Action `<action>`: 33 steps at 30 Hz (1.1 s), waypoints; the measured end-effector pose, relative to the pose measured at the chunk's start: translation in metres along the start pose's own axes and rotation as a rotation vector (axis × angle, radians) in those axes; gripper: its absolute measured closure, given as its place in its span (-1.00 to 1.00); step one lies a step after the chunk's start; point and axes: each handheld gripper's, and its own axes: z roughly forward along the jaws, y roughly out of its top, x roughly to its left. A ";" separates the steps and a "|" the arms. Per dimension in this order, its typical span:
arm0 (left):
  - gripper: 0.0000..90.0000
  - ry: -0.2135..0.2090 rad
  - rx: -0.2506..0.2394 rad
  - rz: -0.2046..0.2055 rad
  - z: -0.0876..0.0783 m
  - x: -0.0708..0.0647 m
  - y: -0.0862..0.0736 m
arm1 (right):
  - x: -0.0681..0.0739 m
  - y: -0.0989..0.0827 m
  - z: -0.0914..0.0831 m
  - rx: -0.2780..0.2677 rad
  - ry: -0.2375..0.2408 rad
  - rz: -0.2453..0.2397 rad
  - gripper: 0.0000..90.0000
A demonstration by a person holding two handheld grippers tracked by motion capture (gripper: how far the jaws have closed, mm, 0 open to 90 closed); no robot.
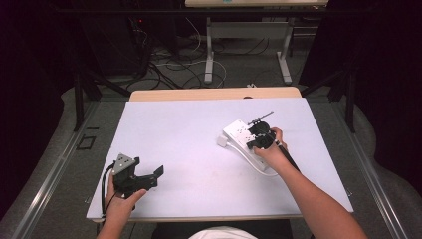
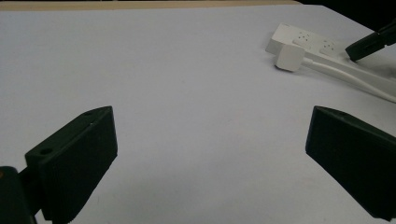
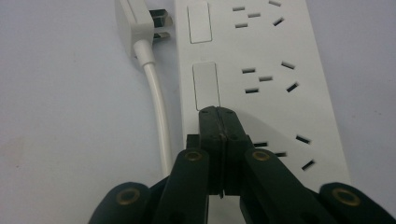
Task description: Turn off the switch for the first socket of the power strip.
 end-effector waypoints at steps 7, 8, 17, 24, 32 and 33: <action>-0.94 -0.001 0.002 0.002 0.000 0.000 0.000 | -0.001 -0.001 0.000 -0.008 0.002 -0.004 1.00; -0.94 -0.002 0.003 0.001 0.000 0.000 0.000 | -0.001 -0.001 0.000 -0.007 0.002 0.000 1.00; -0.94 0.002 0.001 -0.002 0.000 0.000 0.000 | 0.000 -0.003 0.003 -0.027 0.002 -0.002 1.00; -0.94 0.003 0.003 -0.010 0.000 0.000 0.000 | -0.001 -0.003 0.002 -0.025 0.012 -0.010 1.00; -0.94 0.013 0.002 -0.017 -0.003 0.002 -0.002 | 0.007 -0.003 0.002 -0.018 0.020 -0.014 1.00; -0.94 0.013 0.001 -0.019 -0.003 0.002 -0.002 | 0.007 -0.003 0.002 -0.024 0.024 -0.027 1.00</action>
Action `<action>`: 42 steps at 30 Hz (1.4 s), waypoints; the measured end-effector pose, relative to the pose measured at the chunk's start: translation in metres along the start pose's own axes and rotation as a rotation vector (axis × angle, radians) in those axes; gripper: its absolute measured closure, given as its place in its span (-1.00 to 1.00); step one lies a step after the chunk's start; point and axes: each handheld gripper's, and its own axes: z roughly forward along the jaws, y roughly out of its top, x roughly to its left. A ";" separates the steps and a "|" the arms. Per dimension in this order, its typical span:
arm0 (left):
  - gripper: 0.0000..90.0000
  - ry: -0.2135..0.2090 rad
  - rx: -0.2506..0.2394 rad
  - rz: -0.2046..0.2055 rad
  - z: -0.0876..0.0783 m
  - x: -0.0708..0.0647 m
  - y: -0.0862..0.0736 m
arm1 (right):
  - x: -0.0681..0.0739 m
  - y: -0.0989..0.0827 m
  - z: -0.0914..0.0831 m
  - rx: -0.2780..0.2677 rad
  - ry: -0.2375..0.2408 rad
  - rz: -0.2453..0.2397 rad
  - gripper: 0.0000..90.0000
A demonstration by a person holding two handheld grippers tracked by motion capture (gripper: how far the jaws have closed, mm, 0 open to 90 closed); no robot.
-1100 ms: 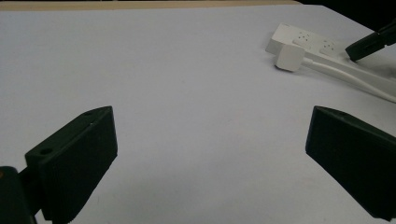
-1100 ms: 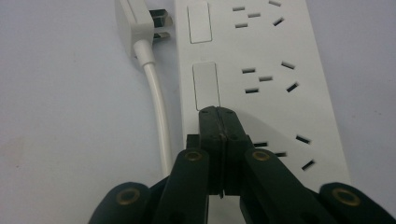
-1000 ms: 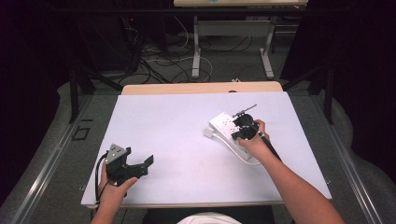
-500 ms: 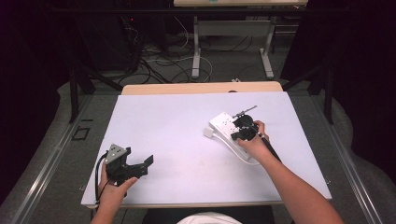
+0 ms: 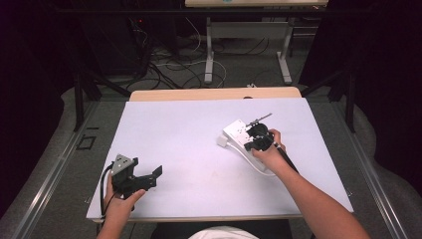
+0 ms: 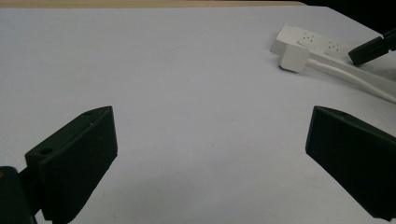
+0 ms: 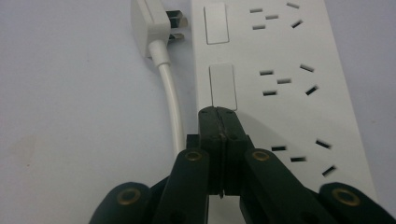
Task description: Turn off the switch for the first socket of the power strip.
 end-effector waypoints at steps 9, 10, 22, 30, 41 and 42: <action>-0.94 0.005 -0.001 -0.004 -0.001 0.000 0.000 | 0.003 0.000 -0.005 -0.022 0.017 -0.009 1.00; -0.94 0.004 -0.002 -0.005 -0.001 0.000 -0.001 | 0.003 0.000 -0.005 -0.022 0.017 -0.009 1.00; -0.94 -0.002 -0.006 0.001 0.000 0.000 0.000 | 0.005 -0.002 -0.019 -0.077 0.019 -0.028 0.84; -0.94 0.000 -0.003 0.000 -0.002 0.000 0.000 | 0.008 -0.005 -0.028 -0.106 0.029 -0.028 0.66; -0.94 0.003 -0.009 0.000 -0.001 -0.001 0.000 | 0.010 -0.012 -0.038 -0.148 0.030 -0.054 0.50; -0.94 0.002 -0.008 -0.002 -0.001 -0.001 0.000 | 0.010 -0.013 -0.038 -0.152 0.026 -0.065 0.49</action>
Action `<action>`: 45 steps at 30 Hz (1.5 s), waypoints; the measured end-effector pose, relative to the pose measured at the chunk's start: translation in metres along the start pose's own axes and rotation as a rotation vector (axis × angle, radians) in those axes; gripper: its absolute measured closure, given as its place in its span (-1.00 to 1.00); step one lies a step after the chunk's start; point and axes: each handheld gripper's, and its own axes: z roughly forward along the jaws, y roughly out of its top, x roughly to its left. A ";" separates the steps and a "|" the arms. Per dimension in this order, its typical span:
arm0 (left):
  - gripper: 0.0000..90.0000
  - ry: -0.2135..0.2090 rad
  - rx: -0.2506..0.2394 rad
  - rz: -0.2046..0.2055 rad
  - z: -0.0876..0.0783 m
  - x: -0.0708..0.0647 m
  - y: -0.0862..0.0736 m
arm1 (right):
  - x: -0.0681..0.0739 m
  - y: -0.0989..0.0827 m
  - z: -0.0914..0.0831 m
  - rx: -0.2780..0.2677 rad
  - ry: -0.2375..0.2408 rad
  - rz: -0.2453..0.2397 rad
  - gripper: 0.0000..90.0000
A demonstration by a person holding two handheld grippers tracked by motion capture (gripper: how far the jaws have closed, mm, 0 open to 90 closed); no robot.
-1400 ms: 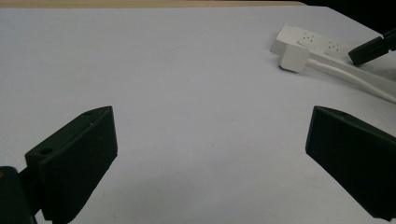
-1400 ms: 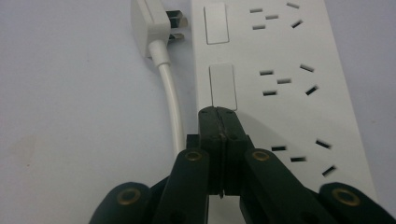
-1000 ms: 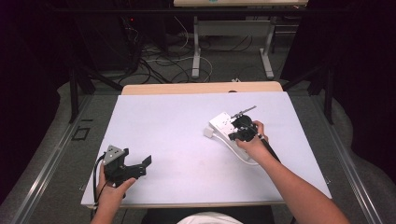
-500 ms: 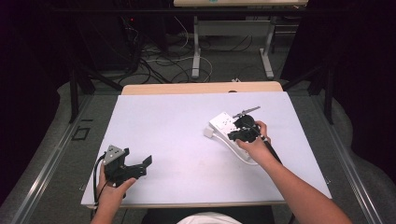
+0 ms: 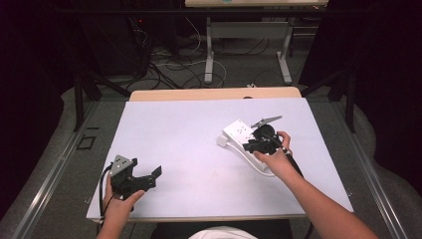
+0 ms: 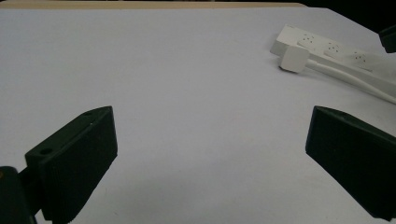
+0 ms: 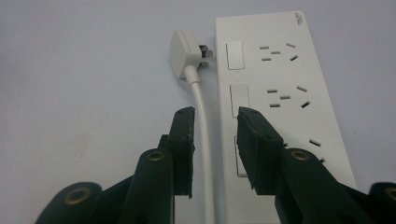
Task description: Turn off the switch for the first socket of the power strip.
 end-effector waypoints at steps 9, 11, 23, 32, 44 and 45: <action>-0.94 0.000 -0.001 0.000 0.000 0.000 0.000 | 0.000 -0.005 -0.008 -0.032 0.009 -0.017 0.39; -0.94 0.000 -0.001 0.001 0.000 0.000 0.000 | 0.001 -0.007 -0.010 -0.032 0.010 -0.013 0.36; -0.94 0.002 -0.001 0.000 0.000 0.000 0.000 | 0.005 -0.014 -0.025 -0.056 0.019 -0.031 0.24; -0.94 0.002 -0.001 0.001 0.000 0.000 0.000 | 0.002 -0.021 -0.040 -0.072 0.008 -0.022 0.09; -0.94 0.003 0.000 0.000 0.001 0.000 -0.001 | -0.006 -0.029 -0.054 -0.112 -0.004 -0.033 -0.07; -0.94 0.003 0.000 0.000 0.001 0.000 -0.001 | -0.006 -0.030 -0.055 -0.114 -0.010 -0.030 -0.09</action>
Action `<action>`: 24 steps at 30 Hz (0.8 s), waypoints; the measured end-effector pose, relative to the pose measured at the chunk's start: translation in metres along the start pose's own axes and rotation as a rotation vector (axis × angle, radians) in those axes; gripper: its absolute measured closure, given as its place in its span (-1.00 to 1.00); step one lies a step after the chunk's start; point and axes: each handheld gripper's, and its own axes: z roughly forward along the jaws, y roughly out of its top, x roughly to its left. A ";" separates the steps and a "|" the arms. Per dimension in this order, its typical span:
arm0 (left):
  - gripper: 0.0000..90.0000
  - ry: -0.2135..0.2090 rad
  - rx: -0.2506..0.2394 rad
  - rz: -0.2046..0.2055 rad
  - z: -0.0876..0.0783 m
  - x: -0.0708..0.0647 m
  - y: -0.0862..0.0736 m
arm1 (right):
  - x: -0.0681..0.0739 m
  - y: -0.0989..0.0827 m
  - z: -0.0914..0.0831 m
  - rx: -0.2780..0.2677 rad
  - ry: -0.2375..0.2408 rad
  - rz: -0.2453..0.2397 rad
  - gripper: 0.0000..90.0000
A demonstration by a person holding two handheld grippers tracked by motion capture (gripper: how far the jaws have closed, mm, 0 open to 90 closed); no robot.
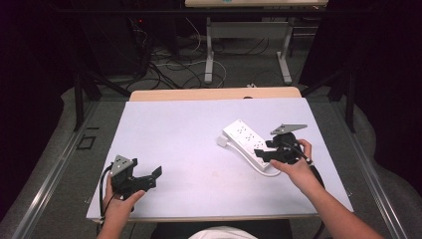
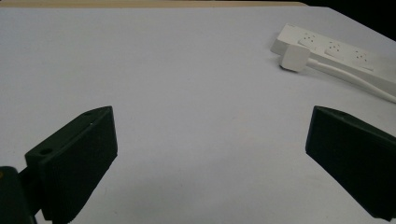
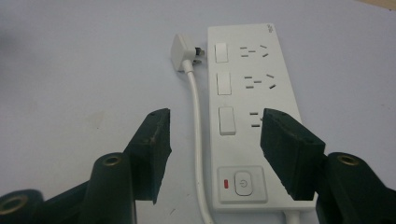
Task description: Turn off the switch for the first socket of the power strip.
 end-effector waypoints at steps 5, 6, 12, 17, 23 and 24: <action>-0.94 0.000 -0.001 -0.001 0.000 0.000 0.000 | -0.001 -0.003 -0.007 -0.022 -0.019 -0.004 -0.13; -0.94 0.000 -0.001 -0.002 0.000 0.000 0.000 | -0.001 -0.004 -0.009 -0.024 -0.022 -0.001 -0.13; -0.94 0.002 0.000 -0.004 -0.001 0.000 0.000 | -0.003 -0.009 -0.018 -0.049 -0.036 0.008 -0.16; -0.94 0.002 0.003 0.000 -0.001 0.000 0.000 | -0.004 -0.015 -0.025 -0.084 -0.066 0.027 -0.26; -0.94 0.002 0.003 -0.001 -0.001 0.000 0.000 | -0.006 -0.020 -0.033 -0.109 -0.081 0.037 -0.39; -0.94 0.003 0.003 0.000 -0.001 0.000 0.000 | -0.007 -0.021 -0.035 -0.109 -0.078 0.042 -0.41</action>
